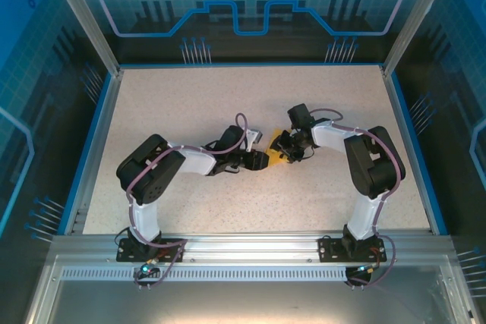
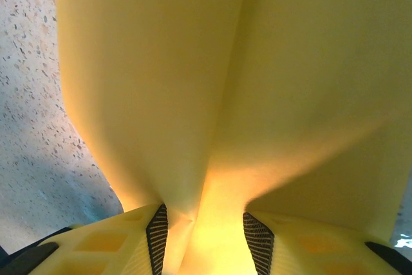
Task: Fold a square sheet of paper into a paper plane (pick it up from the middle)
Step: Fourth fold the wing at the center of the table.
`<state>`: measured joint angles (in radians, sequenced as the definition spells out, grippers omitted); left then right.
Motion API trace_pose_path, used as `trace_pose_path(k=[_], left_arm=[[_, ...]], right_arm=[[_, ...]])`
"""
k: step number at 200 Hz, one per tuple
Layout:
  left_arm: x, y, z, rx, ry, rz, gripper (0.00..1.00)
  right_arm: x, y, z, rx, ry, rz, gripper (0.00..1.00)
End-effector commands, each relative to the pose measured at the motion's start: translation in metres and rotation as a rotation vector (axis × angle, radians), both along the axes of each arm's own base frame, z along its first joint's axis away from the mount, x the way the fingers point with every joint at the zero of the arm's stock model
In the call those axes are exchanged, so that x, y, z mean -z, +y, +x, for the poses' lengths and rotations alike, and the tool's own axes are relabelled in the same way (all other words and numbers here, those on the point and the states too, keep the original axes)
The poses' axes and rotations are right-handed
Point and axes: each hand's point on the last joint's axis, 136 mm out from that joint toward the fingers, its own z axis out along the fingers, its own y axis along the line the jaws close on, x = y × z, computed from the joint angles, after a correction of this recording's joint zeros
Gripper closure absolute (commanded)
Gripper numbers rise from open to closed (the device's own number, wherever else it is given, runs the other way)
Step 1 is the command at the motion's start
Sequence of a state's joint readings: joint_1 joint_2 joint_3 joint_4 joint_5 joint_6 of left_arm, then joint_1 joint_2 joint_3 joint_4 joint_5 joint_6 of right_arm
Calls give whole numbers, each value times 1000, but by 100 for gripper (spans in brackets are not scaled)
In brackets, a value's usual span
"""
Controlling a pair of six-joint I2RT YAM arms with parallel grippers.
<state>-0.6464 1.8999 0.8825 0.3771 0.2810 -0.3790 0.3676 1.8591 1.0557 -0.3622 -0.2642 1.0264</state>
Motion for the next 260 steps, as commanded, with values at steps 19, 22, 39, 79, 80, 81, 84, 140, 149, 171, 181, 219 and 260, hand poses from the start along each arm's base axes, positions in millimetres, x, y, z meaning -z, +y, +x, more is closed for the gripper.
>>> trace_pose_path(k=[19, 22, 39, 79, 80, 81, 84, 140, 149, 171, 181, 219, 260], left_arm=[[15, 6, 2, 13, -18, 115, 51], [16, 7, 3, 10, -19, 120, 51], [18, 11, 5, -5, -23, 146, 53], [24, 14, 6, -17, -11, 173, 56], [24, 14, 6, -16, -10, 173, 56], [25, 14, 5, -16, -9, 175, 56], [25, 14, 5, -16, -10, 178, 56], [35, 22, 7, -27, -12, 259, 59], [37, 24, 8, -32, -12, 275, 60], [39, 26, 9, -39, -17, 298, 62], [41, 28, 9, -41, -15, 311, 63], [45, 27, 8, -32, -18, 346, 64], [48, 29, 8, -35, -19, 372, 67]], right_arm=[[68, -53, -70, 43, 291, -264, 57], [68, -53, -71, 42, 291, -265, 57], [68, -54, -72, 43, 294, -269, 57], [69, -55, -73, 42, 295, -273, 58], [69, -55, -73, 42, 294, -272, 58], [69, -55, -73, 42, 294, -272, 58], [69, -55, -72, 42, 293, -272, 58], [69, -57, -74, 40, 297, -284, 58], [70, -58, -75, 40, 299, -288, 59], [69, -59, -75, 43, 300, -295, 59], [69, -60, -76, 44, 301, -299, 59], [69, -63, -76, 43, 303, -320, 61], [72, -64, -77, 31, 309, -349, 61]])
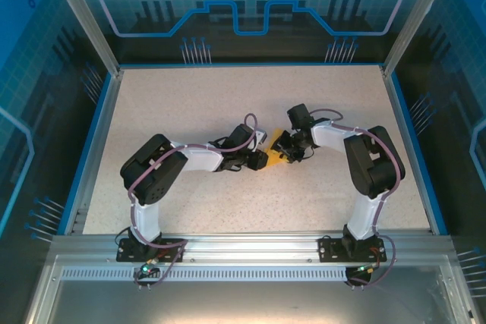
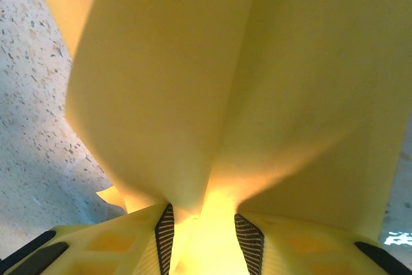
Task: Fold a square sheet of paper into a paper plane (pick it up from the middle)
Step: Fourth fold the wing at the center of the table.
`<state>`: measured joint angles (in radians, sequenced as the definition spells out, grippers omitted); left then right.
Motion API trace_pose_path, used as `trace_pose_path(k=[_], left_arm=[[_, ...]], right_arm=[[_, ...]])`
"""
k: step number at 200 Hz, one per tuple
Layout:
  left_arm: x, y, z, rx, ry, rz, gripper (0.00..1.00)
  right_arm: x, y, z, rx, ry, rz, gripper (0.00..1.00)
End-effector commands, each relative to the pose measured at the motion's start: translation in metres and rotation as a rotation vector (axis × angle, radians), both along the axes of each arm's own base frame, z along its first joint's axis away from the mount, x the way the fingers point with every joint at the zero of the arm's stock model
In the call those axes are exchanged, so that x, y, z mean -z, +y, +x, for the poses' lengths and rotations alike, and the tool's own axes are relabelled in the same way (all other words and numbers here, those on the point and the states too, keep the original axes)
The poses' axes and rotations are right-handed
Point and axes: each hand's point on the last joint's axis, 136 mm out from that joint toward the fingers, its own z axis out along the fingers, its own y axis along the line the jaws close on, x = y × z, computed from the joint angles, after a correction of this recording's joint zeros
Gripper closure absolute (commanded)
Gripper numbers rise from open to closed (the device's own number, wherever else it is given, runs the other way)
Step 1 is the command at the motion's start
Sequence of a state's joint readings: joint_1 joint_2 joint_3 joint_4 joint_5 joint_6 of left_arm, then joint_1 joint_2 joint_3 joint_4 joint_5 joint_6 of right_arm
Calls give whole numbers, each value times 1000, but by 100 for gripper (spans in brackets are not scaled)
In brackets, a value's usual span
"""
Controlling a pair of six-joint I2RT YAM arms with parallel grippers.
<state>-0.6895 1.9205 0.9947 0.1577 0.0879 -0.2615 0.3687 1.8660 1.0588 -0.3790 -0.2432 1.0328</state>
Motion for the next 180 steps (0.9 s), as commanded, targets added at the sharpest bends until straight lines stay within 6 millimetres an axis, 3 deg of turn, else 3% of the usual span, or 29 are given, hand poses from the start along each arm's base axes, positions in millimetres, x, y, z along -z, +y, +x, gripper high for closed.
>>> trace_pose_path(k=[1, 60, 124, 180], left_arm=[[35, 22, -2, -31, 36, 142, 67], [36, 21, -7, -19, 46, 144, 66], [-9, 3, -10, -14, 53, -21, 61], [-41, -17, -17, -33, 149, -317, 79]], right_arm=[[68, -60, -75, 22, 296, -323, 61], [70, -61, -75, 1, 307, -366, 62], [71, -59, -74, -32, 310, -379, 61], [73, -58, -75, -31, 318, -380, 61]])
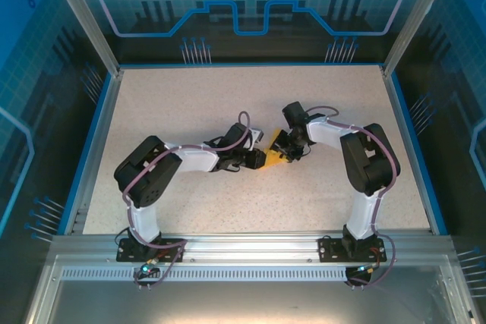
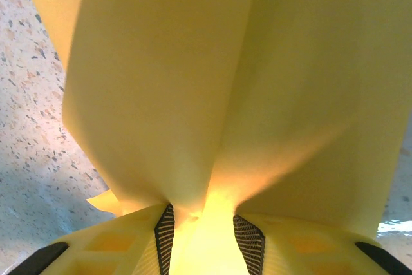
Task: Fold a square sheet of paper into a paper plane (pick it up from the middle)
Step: Fourth fold the wing at the center of the table.
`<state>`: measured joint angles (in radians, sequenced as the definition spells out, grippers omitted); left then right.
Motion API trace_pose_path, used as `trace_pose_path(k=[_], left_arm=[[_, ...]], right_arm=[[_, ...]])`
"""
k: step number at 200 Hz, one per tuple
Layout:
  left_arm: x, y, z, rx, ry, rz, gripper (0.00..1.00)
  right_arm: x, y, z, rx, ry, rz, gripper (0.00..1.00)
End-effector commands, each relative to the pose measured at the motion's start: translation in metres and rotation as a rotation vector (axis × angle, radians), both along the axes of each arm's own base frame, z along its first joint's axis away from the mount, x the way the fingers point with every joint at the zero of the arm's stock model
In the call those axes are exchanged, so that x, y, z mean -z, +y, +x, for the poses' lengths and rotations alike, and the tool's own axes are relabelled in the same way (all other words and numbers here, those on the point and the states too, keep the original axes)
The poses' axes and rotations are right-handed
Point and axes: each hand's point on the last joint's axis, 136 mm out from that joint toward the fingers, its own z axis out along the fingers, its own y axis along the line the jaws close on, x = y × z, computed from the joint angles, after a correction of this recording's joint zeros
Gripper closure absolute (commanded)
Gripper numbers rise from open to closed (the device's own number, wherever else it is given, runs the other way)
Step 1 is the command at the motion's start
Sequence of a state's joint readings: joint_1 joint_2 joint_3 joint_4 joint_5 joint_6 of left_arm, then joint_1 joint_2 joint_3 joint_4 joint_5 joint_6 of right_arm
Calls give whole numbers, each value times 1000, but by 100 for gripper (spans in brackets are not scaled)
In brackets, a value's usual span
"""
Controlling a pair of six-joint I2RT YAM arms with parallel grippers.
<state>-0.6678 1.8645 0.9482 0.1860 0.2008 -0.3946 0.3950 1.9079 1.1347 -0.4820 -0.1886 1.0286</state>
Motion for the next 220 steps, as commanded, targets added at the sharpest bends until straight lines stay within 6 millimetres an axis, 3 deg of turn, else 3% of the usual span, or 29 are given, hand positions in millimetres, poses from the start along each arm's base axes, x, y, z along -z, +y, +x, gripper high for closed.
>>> trace_pose_path(k=[1, 29, 60, 130, 220], left_arm=[[-26, -16, -5, 2, 44, -186, 80], [-28, -21, -5, 0, 57, -244, 86], [-16, -27, -2, -1, 93, -255, 89], [8, -18, 6, -42, 98, -144, 90], [18, -12, 2, -41, 105, -97, 90]], right_arm=[[69, -58, -73, -12, 273, -306, 61], [70, -58, -73, -11, 273, -304, 61], [71, -57, -74, -10, 276, -299, 61], [71, -57, -75, -8, 274, -295, 61], [71, -56, -73, -12, 271, -291, 61]])
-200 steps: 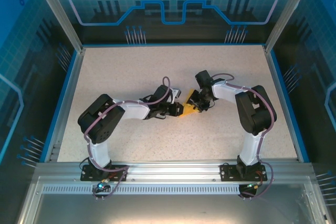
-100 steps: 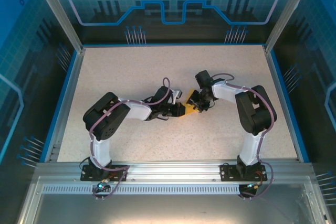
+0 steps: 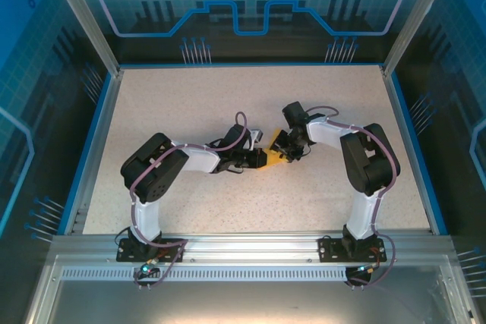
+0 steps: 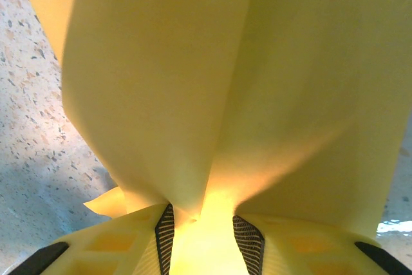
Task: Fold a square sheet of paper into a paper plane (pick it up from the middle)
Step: Fourth fold the wing at the center of the table.
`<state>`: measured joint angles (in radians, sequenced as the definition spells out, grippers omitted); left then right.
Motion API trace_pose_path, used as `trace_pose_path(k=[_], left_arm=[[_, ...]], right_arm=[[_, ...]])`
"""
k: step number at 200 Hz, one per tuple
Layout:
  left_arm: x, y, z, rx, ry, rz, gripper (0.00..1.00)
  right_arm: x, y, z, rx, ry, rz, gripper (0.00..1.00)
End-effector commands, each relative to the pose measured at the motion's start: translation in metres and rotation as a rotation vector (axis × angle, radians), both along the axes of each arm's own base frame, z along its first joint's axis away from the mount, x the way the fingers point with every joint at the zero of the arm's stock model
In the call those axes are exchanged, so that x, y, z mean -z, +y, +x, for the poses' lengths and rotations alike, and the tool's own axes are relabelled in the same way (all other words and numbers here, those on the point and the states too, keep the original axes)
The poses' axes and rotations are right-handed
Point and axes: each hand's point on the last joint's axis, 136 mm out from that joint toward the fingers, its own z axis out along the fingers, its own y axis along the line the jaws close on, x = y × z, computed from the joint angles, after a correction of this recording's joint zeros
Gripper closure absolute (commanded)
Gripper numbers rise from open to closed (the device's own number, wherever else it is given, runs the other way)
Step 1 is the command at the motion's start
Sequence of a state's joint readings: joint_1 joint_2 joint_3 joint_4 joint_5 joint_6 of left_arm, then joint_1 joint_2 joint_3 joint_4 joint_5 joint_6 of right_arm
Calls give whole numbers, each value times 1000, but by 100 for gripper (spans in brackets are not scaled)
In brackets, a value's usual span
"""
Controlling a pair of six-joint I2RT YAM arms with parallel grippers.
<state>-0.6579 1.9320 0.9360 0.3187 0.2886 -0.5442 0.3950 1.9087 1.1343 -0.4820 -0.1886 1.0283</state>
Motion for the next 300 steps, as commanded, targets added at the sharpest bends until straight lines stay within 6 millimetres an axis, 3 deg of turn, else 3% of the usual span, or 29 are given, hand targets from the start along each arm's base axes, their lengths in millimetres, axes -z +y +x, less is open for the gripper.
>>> trace_pose_path(k=[1, 132, 226, 300], left_arm=[[9, 2, 1, 10, 10, 32, 89], [6, 1, -10, 41, 31, 8, 86], [-32, 29, 10, -112, -27, -87, 83], [-47, 12, 4, -31, -35, -188, 82]], right_arm=[[71, -56, -73, -12, 270, -290, 61], [75, -59, -76, -71, 296, -349, 58], [79, -60, -76, -81, 324, -373, 54], [80, -61, -78, -85, 343, -390, 52]])
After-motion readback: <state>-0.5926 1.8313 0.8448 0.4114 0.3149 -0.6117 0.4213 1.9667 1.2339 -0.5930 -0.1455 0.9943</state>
